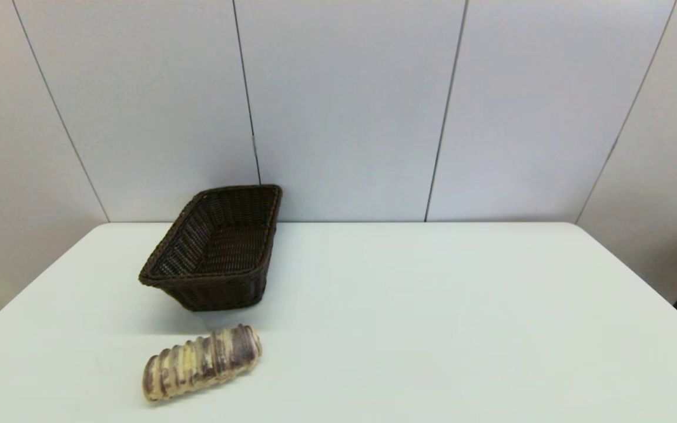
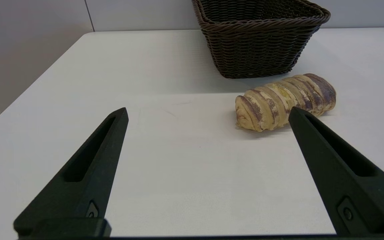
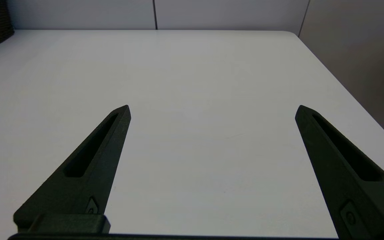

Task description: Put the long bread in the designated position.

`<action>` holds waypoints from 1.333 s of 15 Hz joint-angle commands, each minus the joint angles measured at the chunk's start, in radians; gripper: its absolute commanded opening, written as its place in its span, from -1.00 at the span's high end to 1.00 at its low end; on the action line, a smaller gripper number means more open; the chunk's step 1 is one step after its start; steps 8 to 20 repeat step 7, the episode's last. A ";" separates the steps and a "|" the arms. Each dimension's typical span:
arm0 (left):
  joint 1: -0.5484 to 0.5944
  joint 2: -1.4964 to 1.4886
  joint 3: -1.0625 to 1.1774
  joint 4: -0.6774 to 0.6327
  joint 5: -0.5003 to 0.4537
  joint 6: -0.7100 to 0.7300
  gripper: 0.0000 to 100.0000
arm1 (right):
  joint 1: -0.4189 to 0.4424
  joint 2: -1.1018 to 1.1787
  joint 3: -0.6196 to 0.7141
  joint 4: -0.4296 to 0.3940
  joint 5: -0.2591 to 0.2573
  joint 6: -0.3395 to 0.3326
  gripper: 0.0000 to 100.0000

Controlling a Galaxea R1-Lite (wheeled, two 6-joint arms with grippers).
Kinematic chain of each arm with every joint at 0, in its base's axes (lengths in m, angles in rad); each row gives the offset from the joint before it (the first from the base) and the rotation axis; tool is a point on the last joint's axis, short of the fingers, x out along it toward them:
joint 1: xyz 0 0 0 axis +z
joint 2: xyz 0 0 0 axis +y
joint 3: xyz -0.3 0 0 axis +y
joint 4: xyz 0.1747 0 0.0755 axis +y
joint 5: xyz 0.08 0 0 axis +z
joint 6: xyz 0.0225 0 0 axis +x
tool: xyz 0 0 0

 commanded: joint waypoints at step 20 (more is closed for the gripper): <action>0.000 0.001 0.002 0.000 0.000 0.000 -1.00 | 0.000 0.001 0.000 0.000 0.000 0.002 -1.00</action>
